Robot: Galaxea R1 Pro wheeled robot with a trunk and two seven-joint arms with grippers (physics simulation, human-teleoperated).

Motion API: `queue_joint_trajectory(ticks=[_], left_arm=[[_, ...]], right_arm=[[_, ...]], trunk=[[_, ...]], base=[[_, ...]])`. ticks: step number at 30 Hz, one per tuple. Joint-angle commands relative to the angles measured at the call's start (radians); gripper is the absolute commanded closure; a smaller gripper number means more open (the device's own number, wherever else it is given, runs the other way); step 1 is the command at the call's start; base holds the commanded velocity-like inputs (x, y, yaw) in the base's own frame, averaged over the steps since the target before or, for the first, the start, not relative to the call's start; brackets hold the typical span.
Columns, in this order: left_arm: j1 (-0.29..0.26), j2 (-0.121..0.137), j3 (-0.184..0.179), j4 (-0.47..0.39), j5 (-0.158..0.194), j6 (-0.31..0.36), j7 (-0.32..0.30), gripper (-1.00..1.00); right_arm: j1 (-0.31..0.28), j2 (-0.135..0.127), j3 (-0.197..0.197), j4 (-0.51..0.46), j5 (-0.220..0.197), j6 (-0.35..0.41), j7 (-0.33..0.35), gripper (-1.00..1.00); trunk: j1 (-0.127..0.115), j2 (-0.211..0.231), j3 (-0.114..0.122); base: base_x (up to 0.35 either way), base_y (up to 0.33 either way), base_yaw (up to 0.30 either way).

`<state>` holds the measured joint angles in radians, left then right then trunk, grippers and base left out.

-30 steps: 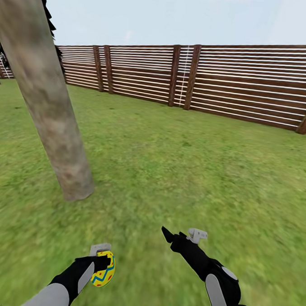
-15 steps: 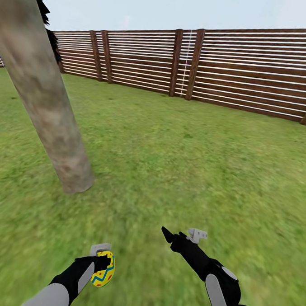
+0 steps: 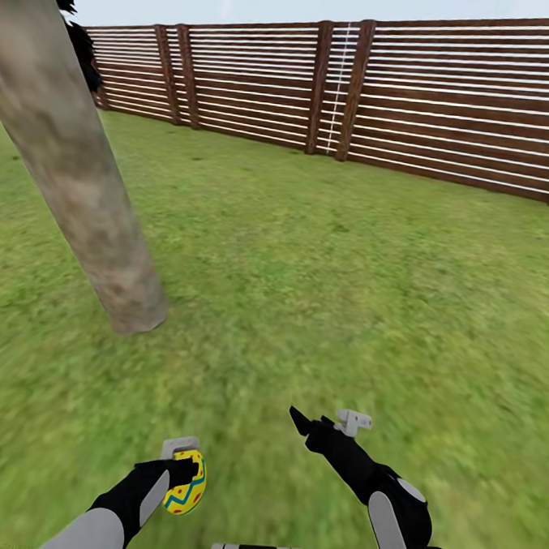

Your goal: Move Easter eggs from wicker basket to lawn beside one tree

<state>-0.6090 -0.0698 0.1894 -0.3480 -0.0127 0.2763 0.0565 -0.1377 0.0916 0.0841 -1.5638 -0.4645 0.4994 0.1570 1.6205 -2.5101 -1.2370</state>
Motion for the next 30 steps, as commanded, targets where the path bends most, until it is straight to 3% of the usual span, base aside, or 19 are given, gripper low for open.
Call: queue_joint_trajectory(ticks=[1,8,14,20,30], left_arm=[[0.0,-0.001,0.004,-0.002,-0.001,0.006,0.002,1.0],[0.0,-0.001,0.004,-0.002,-0.001,0.006,0.002,1.0],[0.0,-0.001,0.004,-0.002,-0.001,0.006,0.002,1.0],[0.0,-0.001,0.004,-0.002,-0.001,0.006,0.002,1.0],[0.0,-0.001,0.004,-0.002,-0.001,0.006,0.002,1.0]], right_arm=[[0.0,0.0,-0.001,-0.001,-0.003,0.005,0.002,-1.0],[0.0,0.0,0.036,-0.001,-0.002,0.004,0.001,-1.0],[0.0,0.0,0.039,-0.001,-0.002,0.003,0.001,-1.0],[0.0,0.0,0.039,-0.001,-0.002,0.004,0.001,-1.0],[0.0,0.0,0.039,-0.001,-0.002,0.003,0.001,-1.0]], trunk=[[0.0,-0.001,-0.005],[0.002,-0.002,-0.024],[0.004,-0.003,-0.04],[0.004,-0.003,-0.04],[0.009,-0.005,-0.078]], base=[[0.0,0.0,0.0],[0.0,0.0,0.0],[0.0,0.0,0.0],[0.0,0.0,0.0],[0.0,0.0,0.0]])
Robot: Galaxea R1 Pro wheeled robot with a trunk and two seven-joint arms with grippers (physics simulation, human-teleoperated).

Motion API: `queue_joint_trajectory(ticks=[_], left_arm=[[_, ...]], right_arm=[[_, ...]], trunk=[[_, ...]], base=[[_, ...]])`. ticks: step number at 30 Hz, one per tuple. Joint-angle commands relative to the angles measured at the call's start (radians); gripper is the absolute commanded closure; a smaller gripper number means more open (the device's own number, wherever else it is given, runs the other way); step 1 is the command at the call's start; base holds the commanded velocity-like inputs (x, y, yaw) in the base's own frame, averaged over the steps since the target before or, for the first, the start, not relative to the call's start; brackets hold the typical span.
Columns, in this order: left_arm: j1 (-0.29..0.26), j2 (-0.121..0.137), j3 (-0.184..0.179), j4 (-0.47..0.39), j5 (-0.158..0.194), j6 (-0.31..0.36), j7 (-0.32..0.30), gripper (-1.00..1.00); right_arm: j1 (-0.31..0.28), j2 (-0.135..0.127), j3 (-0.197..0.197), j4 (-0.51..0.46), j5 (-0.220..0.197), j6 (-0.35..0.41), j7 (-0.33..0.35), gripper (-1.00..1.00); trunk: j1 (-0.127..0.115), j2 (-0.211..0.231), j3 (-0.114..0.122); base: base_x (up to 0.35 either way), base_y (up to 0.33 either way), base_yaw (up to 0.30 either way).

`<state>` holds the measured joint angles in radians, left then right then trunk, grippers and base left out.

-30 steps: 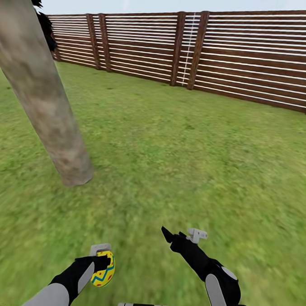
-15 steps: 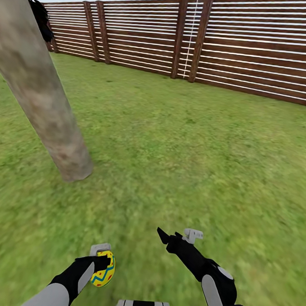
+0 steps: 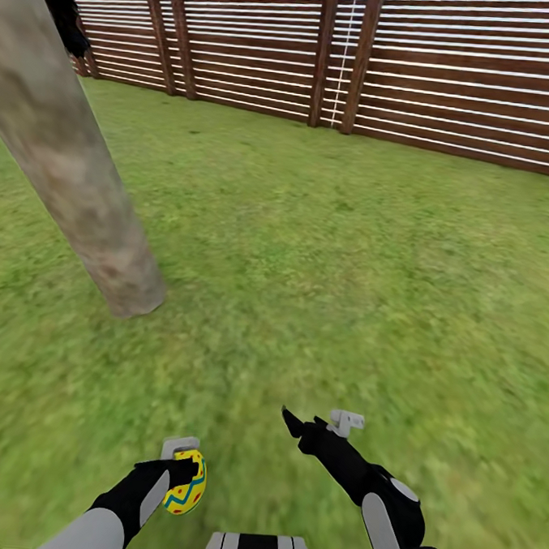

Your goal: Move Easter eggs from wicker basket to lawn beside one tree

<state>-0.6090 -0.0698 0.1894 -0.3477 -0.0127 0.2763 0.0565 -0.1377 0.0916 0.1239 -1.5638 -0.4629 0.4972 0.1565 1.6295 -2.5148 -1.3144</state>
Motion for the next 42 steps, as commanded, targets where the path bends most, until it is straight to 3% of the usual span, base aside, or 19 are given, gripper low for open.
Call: queue_joint_trajectory(ticks=[1,9,14,15,26,38,42], left_arm=[[0.0,-0.001,0.004,-0.003,-0.001,0.006,0.002,1.0],[0.0,-0.001,0.004,-0.003,-0.001,0.006,0.002,1.0],[0.0,-0.001,0.005,-0.002,-0.001,0.006,0.002,1.0],[0.0,-0.001,0.004,-0.002,-0.001,0.005,0.002,-1.0],[0.0,0.0,0.006,-0.003,-0.001,0.006,-0.003,-1.0],[0.0,0.001,0.008,-0.003,-0.001,0.006,0.001,-1.0],[0.0,0.0,0.01,-0.048,0.004,0.023,0.004,-1.0]], right_arm=[[0.0,0.0,-0.001,-0.001,-0.003,0.005,0.002,-1.0],[0.0,0.0,-0.001,-0.001,-0.003,0.006,0.002,-1.0],[0.0,0.0,0.0,-0.001,-0.003,0.006,0.002,-1.0],[0.0,0.0,0.0,-0.001,-0.003,0.006,0.002,-1.0],[0.0,0.0,0.0,-0.001,-0.003,0.006,0.002,-1.0],[0.0,0.0,0.0,-0.001,-0.003,0.006,0.002,-1.0],[0.0,0.0,0.0,-0.001,-0.003,0.006,0.002,-1.0]], trunk=[[0.0,-0.001,-0.005],[0.002,-0.002,-0.024],[0.002,-0.002,-0.024],[0.002,-0.002,-0.024],[0.002,-0.002,-0.024],[-0.003,0.001,0.022],[-0.005,0.002,0.038]], base=[[0.0,0.0,0.0],[0.0,0.0,0.0],[0.0,0.0,0.0],[0.0,0.0,0.0],[0.0,0.0,0.0],[0.0,0.0,0.0],[0.0,0.0,0.0]])
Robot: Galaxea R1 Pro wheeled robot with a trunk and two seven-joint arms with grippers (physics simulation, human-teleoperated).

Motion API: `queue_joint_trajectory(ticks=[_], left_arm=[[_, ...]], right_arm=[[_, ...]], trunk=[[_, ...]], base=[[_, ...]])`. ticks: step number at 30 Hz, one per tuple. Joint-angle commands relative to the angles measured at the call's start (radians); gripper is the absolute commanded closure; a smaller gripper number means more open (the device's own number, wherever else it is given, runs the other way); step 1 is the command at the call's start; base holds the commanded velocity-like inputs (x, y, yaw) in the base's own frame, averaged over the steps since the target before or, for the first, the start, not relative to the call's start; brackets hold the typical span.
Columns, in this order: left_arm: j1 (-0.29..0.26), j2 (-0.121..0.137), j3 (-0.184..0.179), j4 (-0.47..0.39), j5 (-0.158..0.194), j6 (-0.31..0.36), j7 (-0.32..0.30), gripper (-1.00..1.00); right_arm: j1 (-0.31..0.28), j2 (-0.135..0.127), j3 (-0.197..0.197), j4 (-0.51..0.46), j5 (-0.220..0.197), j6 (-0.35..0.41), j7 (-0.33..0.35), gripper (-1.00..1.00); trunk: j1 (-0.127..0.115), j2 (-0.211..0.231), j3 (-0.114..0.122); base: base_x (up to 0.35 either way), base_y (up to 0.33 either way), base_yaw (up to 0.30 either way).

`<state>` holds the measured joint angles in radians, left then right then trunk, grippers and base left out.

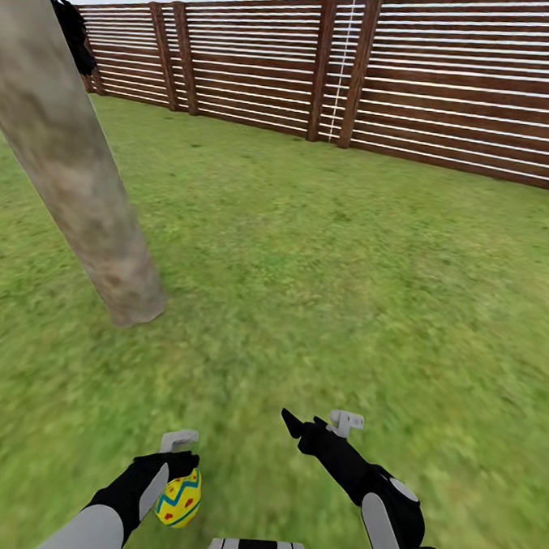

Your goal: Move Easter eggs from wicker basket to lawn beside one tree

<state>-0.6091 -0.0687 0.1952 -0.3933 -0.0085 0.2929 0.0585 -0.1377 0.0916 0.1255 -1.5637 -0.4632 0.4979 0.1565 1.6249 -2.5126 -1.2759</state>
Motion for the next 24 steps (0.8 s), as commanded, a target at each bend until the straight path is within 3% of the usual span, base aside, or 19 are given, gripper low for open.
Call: queue_joint_trajectory(ticks=[1,5,7,12,24], left_arm=[[0.0,-0.001,0.005,-0.008,0.0,0.014,0.002,-1.0],[0.0,-0.001,0.006,-0.053,0.002,0.107,-0.001,-1.0],[0.0,0.001,0.006,-0.06,0.002,0.12,-0.001,-1.0],[0.0,0.002,0.007,-0.064,0.002,0.126,-0.002,-1.0],[0.0,0.004,0.007,-0.066,0.002,0.133,-0.003,-1.0]], right_arm=[[0.0,0.0,-0.001,-0.001,-0.003,0.005,0.002,-1.0],[0.0,0.0,-0.001,-0.001,-0.003,0.005,0.002,-1.0],[0.0,0.0,-0.001,-0.001,-0.003,0.005,0.002,-1.0],[0.0,0.0,-0.002,-0.001,-0.003,0.005,0.002,-1.0],[0.0,0.0,-0.004,0.0,-0.003,0.007,0.0,-1.0]], trunk=[[-0.001,0.0,0.003],[-0.002,0.001,0.019],[-0.003,0.001,0.026],[-0.006,0.003,0.046],[-0.011,0.005,0.092]], base=[[0.0,0.0,0.0],[-0.032,0.0,0.0],[-0.225,0.0,0.0],[-0.091,0.0,0.0],[-0.305,0.0,0.0]])
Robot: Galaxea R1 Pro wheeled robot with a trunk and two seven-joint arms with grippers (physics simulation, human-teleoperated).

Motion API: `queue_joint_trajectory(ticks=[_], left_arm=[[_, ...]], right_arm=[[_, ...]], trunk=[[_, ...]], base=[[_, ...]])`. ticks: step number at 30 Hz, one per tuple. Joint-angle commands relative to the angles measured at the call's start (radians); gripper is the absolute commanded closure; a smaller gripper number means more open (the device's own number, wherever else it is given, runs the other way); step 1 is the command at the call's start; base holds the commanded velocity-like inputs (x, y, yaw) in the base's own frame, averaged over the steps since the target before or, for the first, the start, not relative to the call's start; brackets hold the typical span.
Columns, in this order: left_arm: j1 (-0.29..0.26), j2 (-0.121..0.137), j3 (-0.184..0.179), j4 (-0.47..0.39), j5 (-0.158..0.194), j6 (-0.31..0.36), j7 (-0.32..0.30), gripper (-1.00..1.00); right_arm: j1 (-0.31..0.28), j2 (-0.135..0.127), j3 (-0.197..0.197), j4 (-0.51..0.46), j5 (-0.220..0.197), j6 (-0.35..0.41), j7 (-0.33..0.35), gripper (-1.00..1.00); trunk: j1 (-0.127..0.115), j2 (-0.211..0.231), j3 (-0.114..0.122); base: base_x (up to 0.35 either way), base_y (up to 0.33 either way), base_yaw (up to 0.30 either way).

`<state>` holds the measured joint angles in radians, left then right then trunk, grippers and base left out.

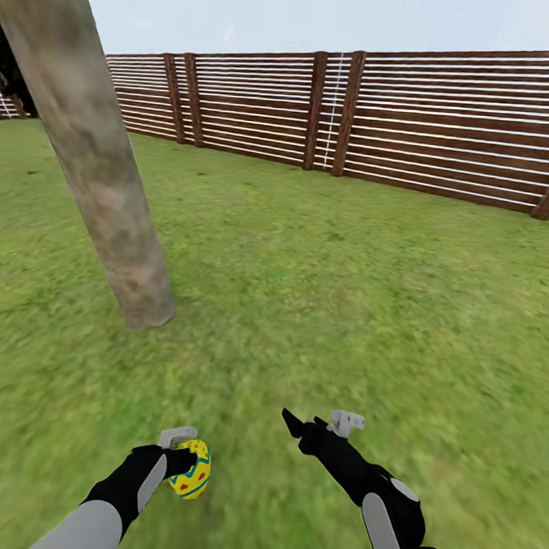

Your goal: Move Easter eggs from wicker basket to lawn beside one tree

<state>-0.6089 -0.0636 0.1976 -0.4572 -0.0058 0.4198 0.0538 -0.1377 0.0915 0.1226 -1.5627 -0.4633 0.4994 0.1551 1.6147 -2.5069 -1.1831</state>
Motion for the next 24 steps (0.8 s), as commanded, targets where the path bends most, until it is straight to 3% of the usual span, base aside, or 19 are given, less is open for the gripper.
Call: queue_joint_trajectory(ticks=[1,13,20,24], left_arm=[[0.0,0.0,0.005,-0.005,0.0,0.013,0.002,-1.0],[0.0,0.021,0.01,-0.087,0.005,0.202,-0.005,-1.0],[0.0,0.025,0.011,-0.09,0.005,0.243,-0.005,-1.0],[0.0,0.024,0.01,-0.09,0.005,0.254,-0.005,-1.0]], right_arm=[[0.0,0.0,-0.001,-0.001,-0.003,0.005,0.001,-1.0],[0.0,-0.002,-0.002,0.0,-0.003,0.005,0.002,-1.0],[-0.001,-0.011,-0.011,0.002,-0.004,0.006,0.0,-1.0],[-0.002,-0.013,-0.013,0.001,-0.005,0.007,-0.002,-1.0]], trunk=[[-0.001,0.0,0.003],[-0.007,0.003,0.05],[-0.01,0.004,0.077],[-0.012,0.005,0.092]], base=[[-0.316,0.0,0.0],[-0.316,0.0,0.0],[-0.317,0.0,0.0],[-0.113,0.0,0.0]])
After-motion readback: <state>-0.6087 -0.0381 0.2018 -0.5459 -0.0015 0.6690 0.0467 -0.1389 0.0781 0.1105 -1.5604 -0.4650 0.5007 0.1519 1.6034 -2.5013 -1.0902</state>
